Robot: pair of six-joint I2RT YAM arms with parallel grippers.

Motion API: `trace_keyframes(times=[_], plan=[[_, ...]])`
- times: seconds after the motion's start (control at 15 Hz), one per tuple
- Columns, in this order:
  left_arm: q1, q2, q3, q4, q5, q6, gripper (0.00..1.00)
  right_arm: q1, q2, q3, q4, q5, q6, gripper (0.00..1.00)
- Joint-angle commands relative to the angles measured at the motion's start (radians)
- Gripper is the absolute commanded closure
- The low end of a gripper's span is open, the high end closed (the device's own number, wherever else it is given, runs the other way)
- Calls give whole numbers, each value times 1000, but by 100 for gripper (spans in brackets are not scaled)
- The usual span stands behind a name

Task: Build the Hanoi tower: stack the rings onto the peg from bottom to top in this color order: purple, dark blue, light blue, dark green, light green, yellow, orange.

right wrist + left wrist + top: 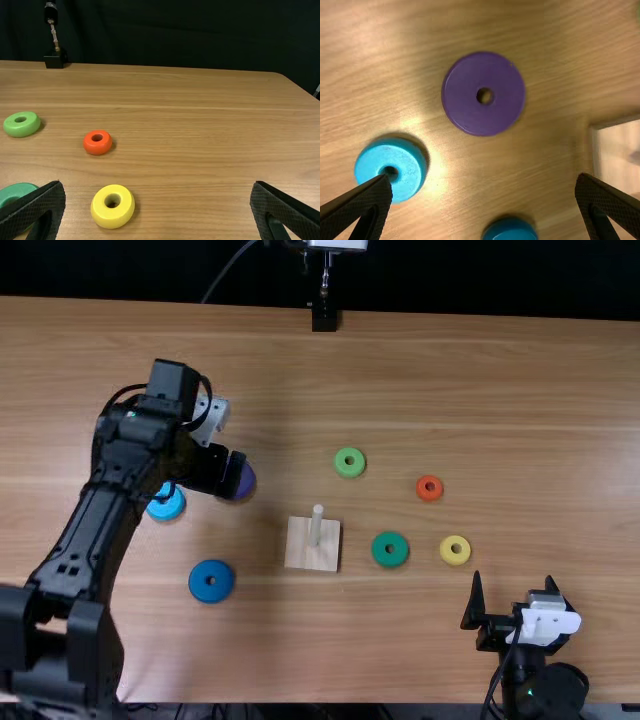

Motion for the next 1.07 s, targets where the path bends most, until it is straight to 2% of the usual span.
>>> trace_keyframes(times=[0.0,0.07,0.13,0.27,0.6,0.67,0.87,0.93,1.0], plan=[[-41,57,77,-25,-127,1,0,-7,-13,-63,-66,14,2,0],[-67,83,95,-40,-182,1,0,-7,-13,-63,-66,14,2,0],[-88,102,98,-42,-206,1,0,-7,-13,-63,-66,14,2,0],[-108,163,101,-44,-200,1,0,-7,-13,-63,-66,14,2,0],[-111,269,175,-31,-193,3,0,-7,-13,-63,-66,14,2,0],[-111,276,189,-25,-187,3,0,-7,-13,-63,-66,14,2,0],[-107,324,212,-27,-95,1,0,-7,-13,-63,-66,14,2,0],[-105,325,212,-27,-72,1,0,-7,-13,-63,-66,14,2,0],[-104,335,212,-25,-60,3,0,-7,-13,-63,-66,14,2,0]])
